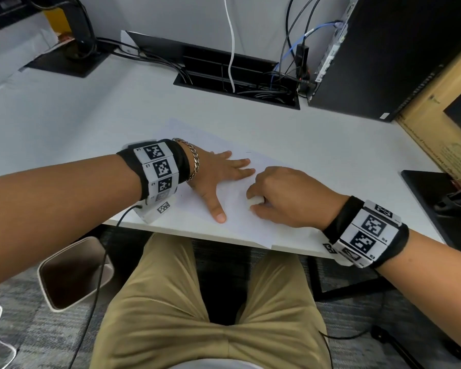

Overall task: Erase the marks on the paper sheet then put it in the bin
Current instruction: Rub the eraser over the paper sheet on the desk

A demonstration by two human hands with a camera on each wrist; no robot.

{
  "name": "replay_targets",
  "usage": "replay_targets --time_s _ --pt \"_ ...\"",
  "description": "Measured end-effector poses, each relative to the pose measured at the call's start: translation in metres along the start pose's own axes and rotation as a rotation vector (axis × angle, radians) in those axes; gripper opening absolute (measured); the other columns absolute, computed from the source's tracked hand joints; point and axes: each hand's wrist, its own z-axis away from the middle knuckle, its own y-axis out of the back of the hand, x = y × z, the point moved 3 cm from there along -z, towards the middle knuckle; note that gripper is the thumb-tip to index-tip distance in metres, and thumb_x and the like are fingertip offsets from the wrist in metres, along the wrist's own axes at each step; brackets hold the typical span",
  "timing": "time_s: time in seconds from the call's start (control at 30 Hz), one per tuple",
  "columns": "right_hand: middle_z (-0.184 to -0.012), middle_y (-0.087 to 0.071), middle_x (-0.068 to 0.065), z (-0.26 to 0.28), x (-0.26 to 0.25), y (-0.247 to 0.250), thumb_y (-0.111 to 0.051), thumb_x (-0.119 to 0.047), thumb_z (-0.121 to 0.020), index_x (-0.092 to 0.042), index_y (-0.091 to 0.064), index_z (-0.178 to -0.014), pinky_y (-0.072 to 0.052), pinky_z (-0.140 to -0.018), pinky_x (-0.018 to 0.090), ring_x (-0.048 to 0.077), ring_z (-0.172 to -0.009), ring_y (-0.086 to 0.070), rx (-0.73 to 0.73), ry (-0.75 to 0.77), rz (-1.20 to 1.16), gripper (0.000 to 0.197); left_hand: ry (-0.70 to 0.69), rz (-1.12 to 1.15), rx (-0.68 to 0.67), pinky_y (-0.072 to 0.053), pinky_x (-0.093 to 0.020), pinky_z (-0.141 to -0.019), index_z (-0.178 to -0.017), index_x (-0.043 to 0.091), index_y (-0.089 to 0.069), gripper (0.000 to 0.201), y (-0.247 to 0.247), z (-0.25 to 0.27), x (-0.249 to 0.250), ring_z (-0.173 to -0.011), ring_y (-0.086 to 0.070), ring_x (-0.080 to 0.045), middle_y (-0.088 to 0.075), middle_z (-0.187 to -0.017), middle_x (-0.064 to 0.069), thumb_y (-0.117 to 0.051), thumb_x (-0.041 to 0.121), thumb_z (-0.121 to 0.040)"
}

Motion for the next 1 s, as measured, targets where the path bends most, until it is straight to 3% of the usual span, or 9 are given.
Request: replay_targets --time_s 0.13,0.3,0.37,0.47,0.63,0.87,1.0 --pt "-0.087 -0.048 -0.016 -0.006 0.011 0.006 -0.060 -0.041 -0.095 -0.030 -0.072 -0.118 -0.052 -0.082 0.039 0.017 -0.100 -0.058 0.039 -0.050 0.001 0.029 -0.001 0.012 0.003 0.001 -0.064 -0.127 -0.161 0.046 0.021 0.139 0.001 0.002 0.002 -0.158 0.024 -0.027 0.028 -0.168 0.019 -0.076 0.082 -0.068" --pt "-0.080 -0.043 -0.021 0.005 0.010 -0.001 -0.062 -0.042 -0.095 -0.030 -0.071 -0.122 -0.049 -0.083 0.032 0.007 -0.088 -0.046 -0.031 0.060 -0.044 0.031 0.004 0.005 0.004 0.002 -0.063 -0.127 -0.161 0.045 0.021 0.138 0.001 0.003 0.001 -0.158 0.024 -0.026 0.029 -0.168 0.019 -0.076 0.081 -0.069" --pt "-0.080 -0.047 -0.020 0.005 0.013 0.002 -0.062 -0.045 -0.095 -0.032 -0.071 -0.121 -0.050 -0.083 0.033 0.008 -0.088 -0.050 -0.028 0.045 -0.054 0.030 0.000 0.004 0.006 0.001 -0.064 -0.127 -0.160 0.046 0.021 0.138 0.001 0.003 0.001 -0.158 0.024 -0.025 0.029 -0.168 0.020 -0.075 0.083 -0.069" --pt "-0.080 -0.050 -0.020 0.003 0.013 0.000 -0.062 -0.044 -0.095 -0.032 -0.072 -0.119 -0.051 -0.083 0.035 0.007 -0.087 -0.051 0.012 0.035 -0.075 0.029 -0.018 0.012 0.030 0.000 -0.065 -0.126 -0.160 0.052 0.018 0.134 -0.001 0.004 -0.001 -0.158 0.022 -0.026 0.027 -0.169 0.019 -0.074 0.085 -0.068" --pt "-0.079 -0.041 -0.025 0.004 0.014 -0.006 -0.063 -0.042 -0.093 -0.034 -0.071 -0.117 -0.049 -0.084 0.032 0.004 -0.089 -0.044 0.031 0.031 -0.073 0.026 -0.036 -0.006 0.036 0.000 -0.068 -0.125 -0.156 0.063 0.011 0.121 -0.001 0.010 0.003 -0.159 0.020 -0.033 0.027 -0.171 0.012 -0.074 0.082 -0.073" --pt "-0.093 -0.051 -0.015 -0.008 0.015 0.000 -0.062 -0.037 -0.094 -0.029 -0.070 -0.122 -0.044 -0.078 0.031 0.015 -0.101 -0.057 0.067 0.007 -0.043 0.030 -0.016 -0.017 0.013 0.000 -0.068 -0.125 -0.155 0.064 0.011 0.120 0.002 0.010 0.006 -0.158 0.020 -0.036 0.028 -0.170 0.011 -0.075 0.078 -0.074" --pt "-0.090 -0.066 -0.010 -0.001 0.013 0.001 -0.066 -0.038 -0.093 -0.029 -0.074 -0.119 -0.052 -0.079 0.034 0.012 -0.084 -0.061 -0.069 0.070 -0.119 0.029 0.003 -0.028 0.003 -0.003 -0.072 -0.123 -0.155 0.064 0.016 0.126 0.000 0.007 0.003 -0.158 0.022 -0.034 0.030 -0.169 0.014 -0.075 0.083 -0.070"
